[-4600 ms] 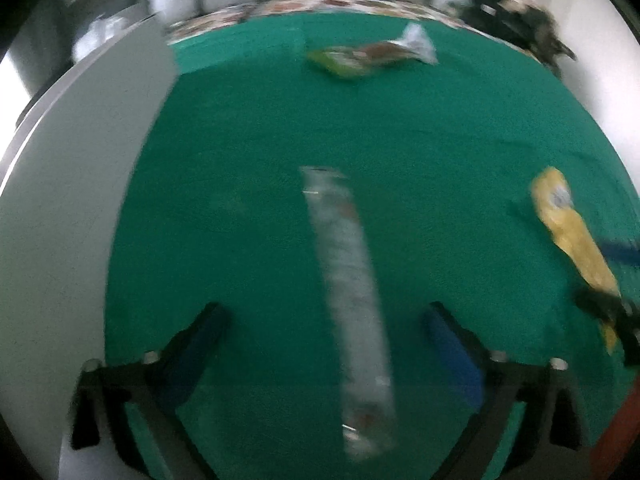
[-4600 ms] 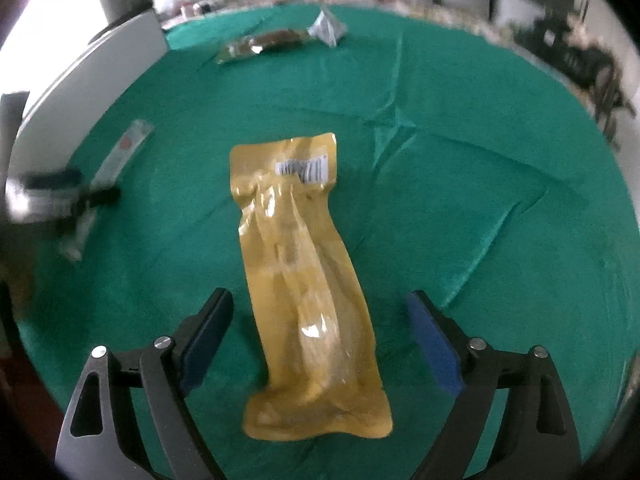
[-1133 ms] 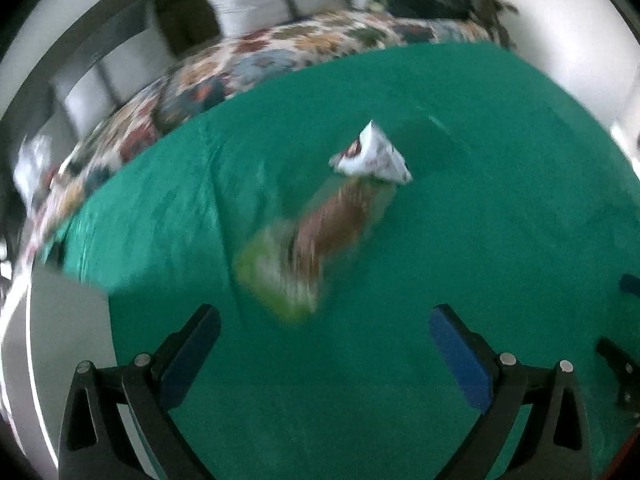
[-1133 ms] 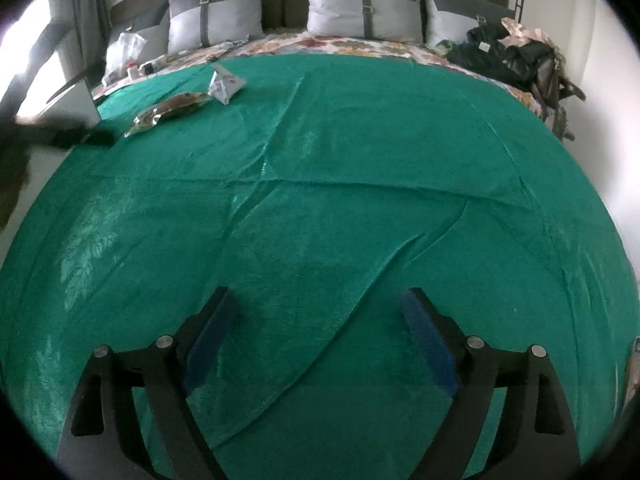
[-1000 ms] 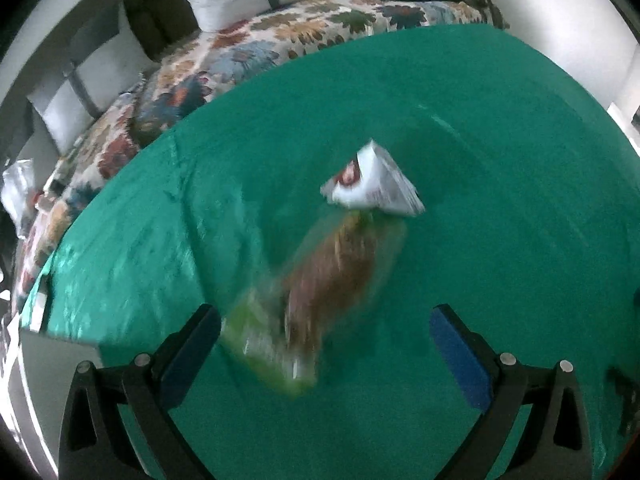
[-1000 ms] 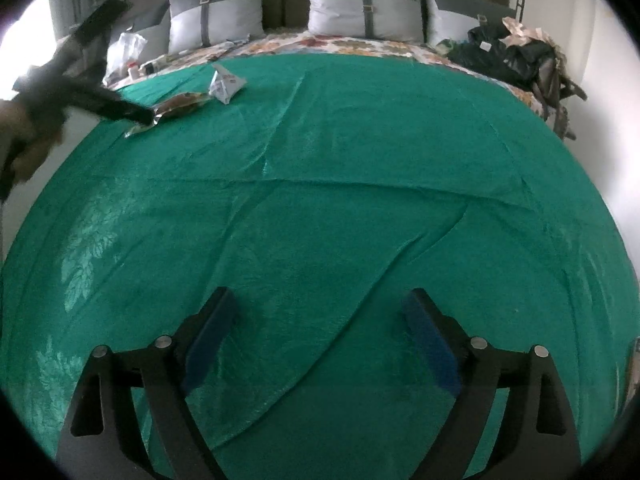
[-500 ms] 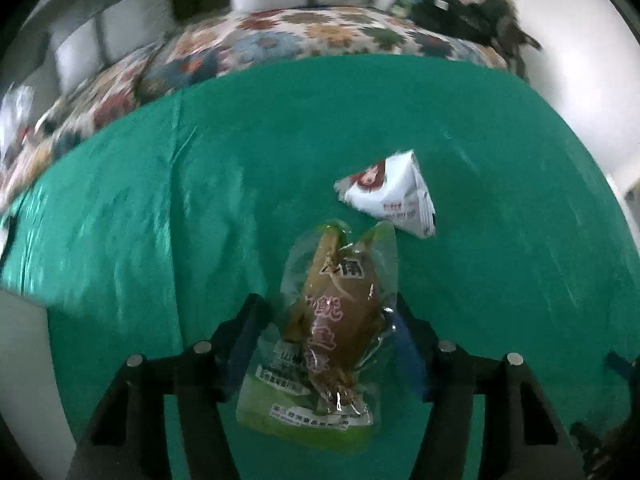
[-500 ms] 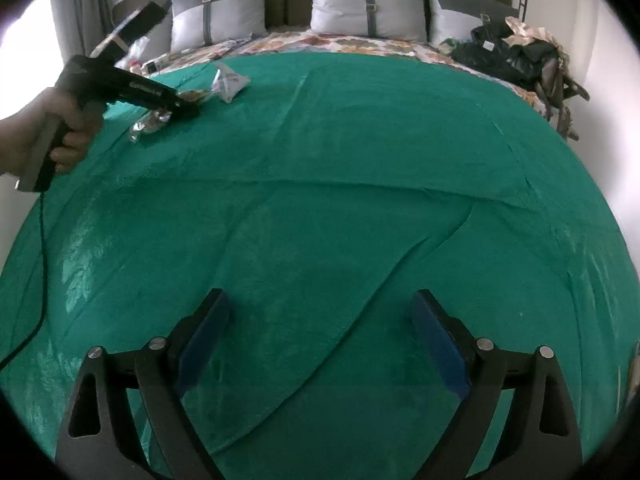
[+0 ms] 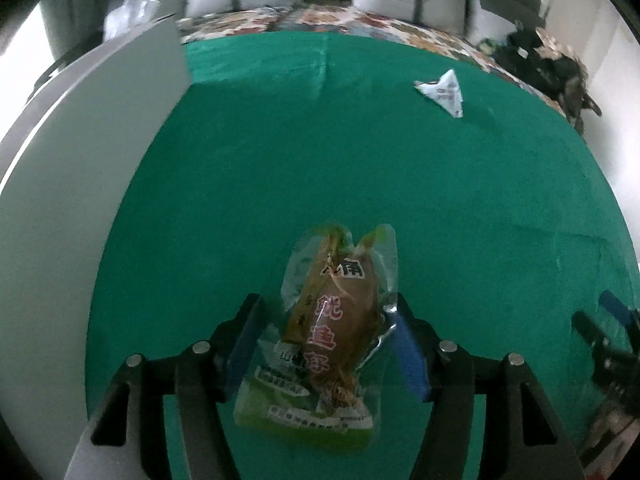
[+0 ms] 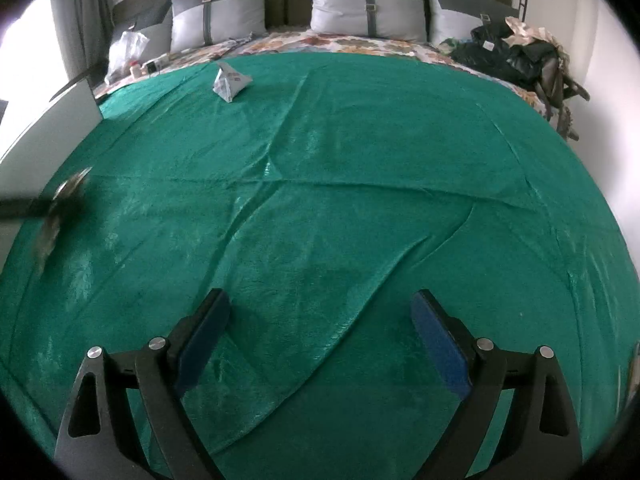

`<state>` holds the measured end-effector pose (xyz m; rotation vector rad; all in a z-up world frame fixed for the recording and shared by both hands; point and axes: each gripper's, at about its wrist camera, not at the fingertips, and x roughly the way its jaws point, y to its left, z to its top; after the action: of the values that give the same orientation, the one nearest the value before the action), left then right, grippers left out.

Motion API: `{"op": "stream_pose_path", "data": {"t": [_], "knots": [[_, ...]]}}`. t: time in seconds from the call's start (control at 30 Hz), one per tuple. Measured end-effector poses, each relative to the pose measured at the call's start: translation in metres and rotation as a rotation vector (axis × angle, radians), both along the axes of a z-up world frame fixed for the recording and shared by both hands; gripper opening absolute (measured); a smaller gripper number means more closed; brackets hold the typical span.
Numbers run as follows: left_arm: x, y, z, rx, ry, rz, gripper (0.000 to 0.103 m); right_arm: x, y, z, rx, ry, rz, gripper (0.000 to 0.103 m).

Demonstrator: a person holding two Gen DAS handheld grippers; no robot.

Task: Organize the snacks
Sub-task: 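Lower the left gripper onto the clear fish-snack packet and close on it, then grasp the white triangular packet with the right gripper while the left holds the fish packet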

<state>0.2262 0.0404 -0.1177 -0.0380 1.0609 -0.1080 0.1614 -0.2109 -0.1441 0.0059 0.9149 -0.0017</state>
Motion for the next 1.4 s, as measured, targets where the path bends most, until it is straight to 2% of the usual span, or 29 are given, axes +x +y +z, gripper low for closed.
{"op": "stream_pose_path", "data": {"t": [0.07,0.1,0.17,0.27,0.33,0.47,1.33,1.4], "knots": [[-0.003,0.001,-0.002,0.034,-0.036,0.0,0.067,0.0,0.0,0.0,-0.001,0.0,0.0,0.094],[-0.003,0.0,-0.003,0.046,-0.05,-0.005,0.077,0.0,0.0,0.0,0.0,0.0,0.0,0.094],[0.003,-0.001,-0.009,0.079,-0.065,-0.014,0.09,0.0,0.0,0.0,0.0,0.0,0.0,0.094],[0.013,0.004,-0.013,0.093,-0.103,-0.005,0.103,0.0,0.0,0.0,0.0,0.001,0.002,0.095],[0.017,0.009,-0.015,0.065,-0.111,0.005,0.103,0.0,0.0,0.0,-0.001,0.001,0.002,0.095],[0.015,0.012,-0.016,0.068,-0.136,0.003,0.103,0.0,0.0,0.0,-0.001,0.001,0.002,0.096],[0.014,0.012,-0.016,0.068,-0.136,0.005,0.103,-0.001,0.0,0.0,-0.002,0.001,-0.01,0.095],[0.014,0.012,-0.016,0.068,-0.136,0.005,0.103,0.003,0.0,0.007,0.041,-0.015,-0.029,0.094]]}}
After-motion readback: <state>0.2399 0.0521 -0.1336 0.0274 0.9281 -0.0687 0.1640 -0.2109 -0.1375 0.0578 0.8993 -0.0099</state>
